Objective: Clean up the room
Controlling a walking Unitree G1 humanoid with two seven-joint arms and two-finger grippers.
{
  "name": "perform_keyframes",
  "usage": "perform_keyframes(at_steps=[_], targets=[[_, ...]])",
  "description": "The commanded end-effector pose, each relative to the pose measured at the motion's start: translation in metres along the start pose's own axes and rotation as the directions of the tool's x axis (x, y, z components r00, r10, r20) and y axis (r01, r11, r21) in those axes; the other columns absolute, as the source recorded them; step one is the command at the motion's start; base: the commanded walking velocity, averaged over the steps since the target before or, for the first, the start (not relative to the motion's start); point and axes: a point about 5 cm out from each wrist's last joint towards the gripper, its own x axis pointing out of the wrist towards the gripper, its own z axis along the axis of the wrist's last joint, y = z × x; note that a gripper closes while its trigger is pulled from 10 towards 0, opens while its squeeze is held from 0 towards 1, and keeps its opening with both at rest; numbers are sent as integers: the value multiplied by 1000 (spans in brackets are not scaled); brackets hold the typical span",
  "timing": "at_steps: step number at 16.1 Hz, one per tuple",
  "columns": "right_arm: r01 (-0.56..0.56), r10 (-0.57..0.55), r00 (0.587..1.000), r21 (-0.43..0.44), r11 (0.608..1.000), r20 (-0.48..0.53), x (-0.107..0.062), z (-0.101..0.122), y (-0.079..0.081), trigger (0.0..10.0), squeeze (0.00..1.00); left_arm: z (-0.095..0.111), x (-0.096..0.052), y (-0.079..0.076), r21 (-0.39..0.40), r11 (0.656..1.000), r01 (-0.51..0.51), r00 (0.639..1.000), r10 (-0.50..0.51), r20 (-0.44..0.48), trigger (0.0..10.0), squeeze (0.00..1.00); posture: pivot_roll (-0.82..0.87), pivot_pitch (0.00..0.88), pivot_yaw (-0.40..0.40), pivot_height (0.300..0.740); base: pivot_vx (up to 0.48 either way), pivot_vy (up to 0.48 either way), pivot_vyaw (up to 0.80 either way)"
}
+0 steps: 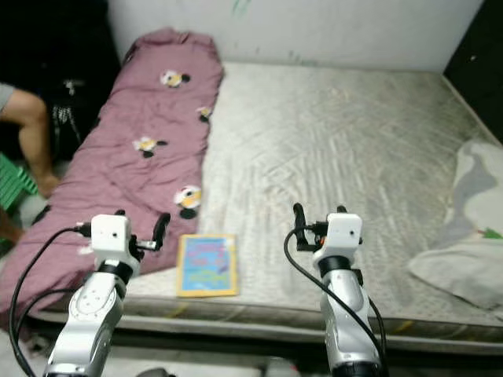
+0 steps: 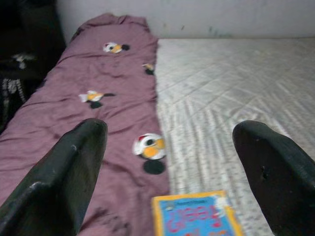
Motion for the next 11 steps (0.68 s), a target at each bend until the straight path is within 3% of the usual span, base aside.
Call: perform_keyframes(at_steps=[1,6,9,11], targets=[[19,-19,1000,-10,1000,-1,-2,0,-8,10000,0,-1,0,-7,-11,1000,22,1000,-22,-7,10000,0,-55,30,10,740,0,-345,0],[21,-21,1000,-7,1000,-3,-2,0,-8,10000,0,-1,1,-8,-10,1000,26,1000,-26,-7,10000,0,-55,28,10,740,0,-344,0],[19,-19,1000,-7,1000,-2,-2,0,-8,10000,0,-2,1,-9,-11,1000,26,1000,-26,-7,10000,0,-55,29,10,740,0,-326,-692],[19,-19,1000,-11,1000,-5,-2,-1,-9,10000,0,-2,1,-9,-11,1000,27,1000,-27,-7,10000,0,-55,30,7,740,0,-272,0]])
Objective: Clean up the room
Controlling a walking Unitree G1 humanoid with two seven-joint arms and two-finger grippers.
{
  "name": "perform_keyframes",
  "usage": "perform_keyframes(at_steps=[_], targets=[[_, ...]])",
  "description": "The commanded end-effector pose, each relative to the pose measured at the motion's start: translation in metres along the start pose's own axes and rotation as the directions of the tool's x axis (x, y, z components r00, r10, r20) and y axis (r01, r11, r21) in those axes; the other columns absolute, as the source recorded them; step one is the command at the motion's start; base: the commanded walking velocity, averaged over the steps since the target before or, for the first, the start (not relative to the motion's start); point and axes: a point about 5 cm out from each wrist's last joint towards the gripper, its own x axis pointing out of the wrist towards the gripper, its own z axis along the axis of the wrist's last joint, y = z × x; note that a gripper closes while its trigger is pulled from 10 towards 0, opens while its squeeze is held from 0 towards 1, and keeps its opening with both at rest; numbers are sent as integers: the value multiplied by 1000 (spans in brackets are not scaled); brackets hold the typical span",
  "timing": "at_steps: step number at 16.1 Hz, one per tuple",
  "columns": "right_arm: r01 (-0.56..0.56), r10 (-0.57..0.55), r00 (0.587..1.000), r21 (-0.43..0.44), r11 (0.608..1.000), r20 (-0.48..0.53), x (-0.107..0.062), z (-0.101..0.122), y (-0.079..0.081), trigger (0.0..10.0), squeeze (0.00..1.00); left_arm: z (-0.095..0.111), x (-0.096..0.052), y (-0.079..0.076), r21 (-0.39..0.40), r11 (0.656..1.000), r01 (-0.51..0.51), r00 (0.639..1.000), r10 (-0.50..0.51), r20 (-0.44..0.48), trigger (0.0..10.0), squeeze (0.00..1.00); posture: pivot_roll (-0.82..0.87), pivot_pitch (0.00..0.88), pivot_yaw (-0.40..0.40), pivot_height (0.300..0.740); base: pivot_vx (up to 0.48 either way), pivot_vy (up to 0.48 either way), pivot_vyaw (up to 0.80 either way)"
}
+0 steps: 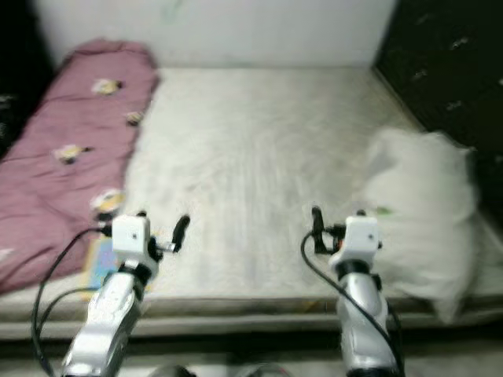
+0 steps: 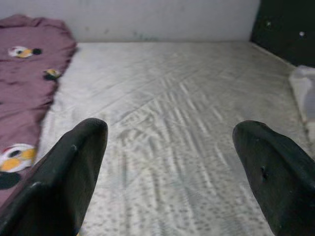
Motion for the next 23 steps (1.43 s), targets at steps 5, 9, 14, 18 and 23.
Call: perform_keyframes(at_steps=[5,9,14,18,23], targets=[[-27,27,1000,-4,1000,9,2,2,5,10000,0,2,2,5,-3,1000,-27,1000,27,7,10000,0,-54,26,7,740,0,-48,0],[-29,29,1000,-4,1000,9,2,1,6,10000,0,2,2,8,-3,999,-39,999,39,9,10000,0,-50,21,8,740,0,0,0],[-3,1,1000,79,997,17,5,4,6,10000,0,3,3,9,-15,999,-35,999,35,10,10000,0,-44,0,14,740,0,0,0],[-23,21,999,75,997,25,6,7,7,10000,0,4,2,9,-14,1000,-22,999,23,23,10000,0,-45,0,18,740,0,0,0],[-12,12,1000,-14,1000,-7,6,3,12,10000,0,2,2,7,-14,999,-40,999,40,11,10000,0,-52,0,14,740,0,0,0]])
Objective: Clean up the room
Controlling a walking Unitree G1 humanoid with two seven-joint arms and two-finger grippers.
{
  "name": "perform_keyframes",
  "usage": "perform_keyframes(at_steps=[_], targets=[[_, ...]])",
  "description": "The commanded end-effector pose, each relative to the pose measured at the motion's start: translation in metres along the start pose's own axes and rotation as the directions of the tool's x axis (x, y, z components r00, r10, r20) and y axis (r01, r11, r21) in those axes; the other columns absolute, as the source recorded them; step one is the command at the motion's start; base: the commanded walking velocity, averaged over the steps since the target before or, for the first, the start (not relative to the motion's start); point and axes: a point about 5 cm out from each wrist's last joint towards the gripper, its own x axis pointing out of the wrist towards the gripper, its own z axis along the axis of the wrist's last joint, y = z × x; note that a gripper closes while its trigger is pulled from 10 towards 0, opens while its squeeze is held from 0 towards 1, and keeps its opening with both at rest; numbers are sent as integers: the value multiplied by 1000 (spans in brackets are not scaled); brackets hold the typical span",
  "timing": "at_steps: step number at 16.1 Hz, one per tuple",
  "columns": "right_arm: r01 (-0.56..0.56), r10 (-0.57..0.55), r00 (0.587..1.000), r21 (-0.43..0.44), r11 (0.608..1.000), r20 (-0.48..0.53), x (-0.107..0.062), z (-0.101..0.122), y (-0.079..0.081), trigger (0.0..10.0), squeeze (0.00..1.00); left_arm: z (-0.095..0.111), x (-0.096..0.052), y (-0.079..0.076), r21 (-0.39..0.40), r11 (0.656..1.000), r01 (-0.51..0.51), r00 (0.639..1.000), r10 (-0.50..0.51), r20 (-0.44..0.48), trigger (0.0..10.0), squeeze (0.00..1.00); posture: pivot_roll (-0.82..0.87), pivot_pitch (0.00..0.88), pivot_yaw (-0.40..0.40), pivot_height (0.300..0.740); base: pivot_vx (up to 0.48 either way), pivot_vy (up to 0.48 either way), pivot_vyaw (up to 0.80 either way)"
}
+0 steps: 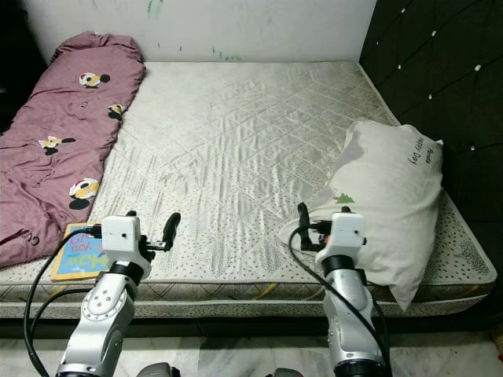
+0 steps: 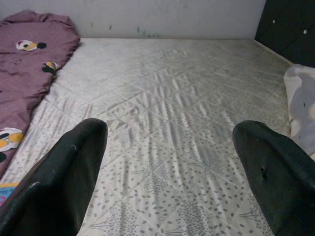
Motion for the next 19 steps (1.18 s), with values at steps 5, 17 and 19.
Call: perform_keyframes(at_steps=[5,17,19], targets=[[-162,162,987,-22,987,1,-6,2,13,10000,0,-1,1,-1,16,1000,-2,1000,2,-5,10000,0,-59,1,10,740,0,0,0],[-119,119,993,-40,992,-3,-7,0,7,10000,0,-1,1,-2,17,1000,12,1000,-12,-4,10000,0,-58,4,13,740,0,-91,333],[-119,119,993,-45,992,-5,-7,-1,7,10000,0,-1,2,-3,18,1000,13,1000,-13,-4,10000,0,-60,3,12,740,0,-302,0]])
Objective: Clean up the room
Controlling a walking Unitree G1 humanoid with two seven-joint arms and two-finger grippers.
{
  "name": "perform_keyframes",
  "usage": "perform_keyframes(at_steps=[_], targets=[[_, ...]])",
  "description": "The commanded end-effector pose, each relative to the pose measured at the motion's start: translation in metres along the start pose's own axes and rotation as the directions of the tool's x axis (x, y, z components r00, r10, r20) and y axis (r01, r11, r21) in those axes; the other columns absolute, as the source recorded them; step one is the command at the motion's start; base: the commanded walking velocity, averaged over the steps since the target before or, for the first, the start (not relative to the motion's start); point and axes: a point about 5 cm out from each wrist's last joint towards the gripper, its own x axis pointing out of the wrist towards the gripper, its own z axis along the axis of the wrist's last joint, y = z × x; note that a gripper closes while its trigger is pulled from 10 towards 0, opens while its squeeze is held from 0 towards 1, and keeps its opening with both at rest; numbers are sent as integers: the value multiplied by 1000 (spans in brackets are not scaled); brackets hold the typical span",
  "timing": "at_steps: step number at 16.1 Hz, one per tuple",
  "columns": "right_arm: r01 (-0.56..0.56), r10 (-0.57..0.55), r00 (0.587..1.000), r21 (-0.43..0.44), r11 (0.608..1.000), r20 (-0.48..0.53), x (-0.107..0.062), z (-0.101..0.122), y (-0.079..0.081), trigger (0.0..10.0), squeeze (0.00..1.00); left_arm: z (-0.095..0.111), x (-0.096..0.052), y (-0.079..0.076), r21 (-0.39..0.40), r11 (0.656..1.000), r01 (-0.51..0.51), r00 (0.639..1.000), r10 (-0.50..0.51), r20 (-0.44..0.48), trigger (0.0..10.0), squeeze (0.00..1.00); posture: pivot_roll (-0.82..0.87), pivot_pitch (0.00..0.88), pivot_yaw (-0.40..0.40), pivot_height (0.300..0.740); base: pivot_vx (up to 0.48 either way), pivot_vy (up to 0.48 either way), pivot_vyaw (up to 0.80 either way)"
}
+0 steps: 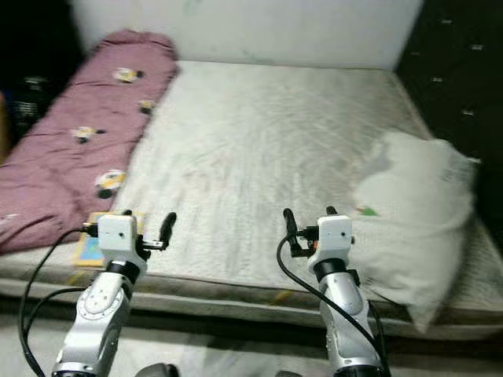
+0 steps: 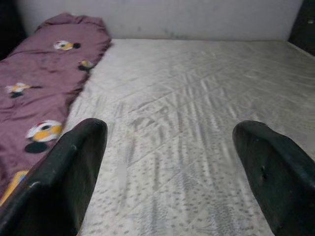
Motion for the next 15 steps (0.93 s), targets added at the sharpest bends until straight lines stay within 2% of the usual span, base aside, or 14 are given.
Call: perform_keyframes(at_steps=[1,11,13,15], targets=[[7,-7,1000,-9,1000,-7,-2,-2,-1,10000,0,-1,1,-2,3,1000,8,1000,-8,-3,10000,0,-60,3,13,740,0,-304,0],[11,-11,1000,-20,1000,-15,-2,-4,-2,10000,0,-1,3,-3,2,1000,8,1000,-8,-2,10000,0,-62,1,10,740,0,-299,0],[11,-12,1000,-21,1000,-15,-2,-4,-3,10000,0,-1,3,-3,-19,1000,8,1000,-8,0,10000,0,-63,1,11,740,0,0,0],[14,-14,1000,-23,1000,-15,-2,-4,-3,10000,0,0,3,-3,-7,1000,13,1000,-13,10,10000,0,-63,0,8,740,0,0,0]])
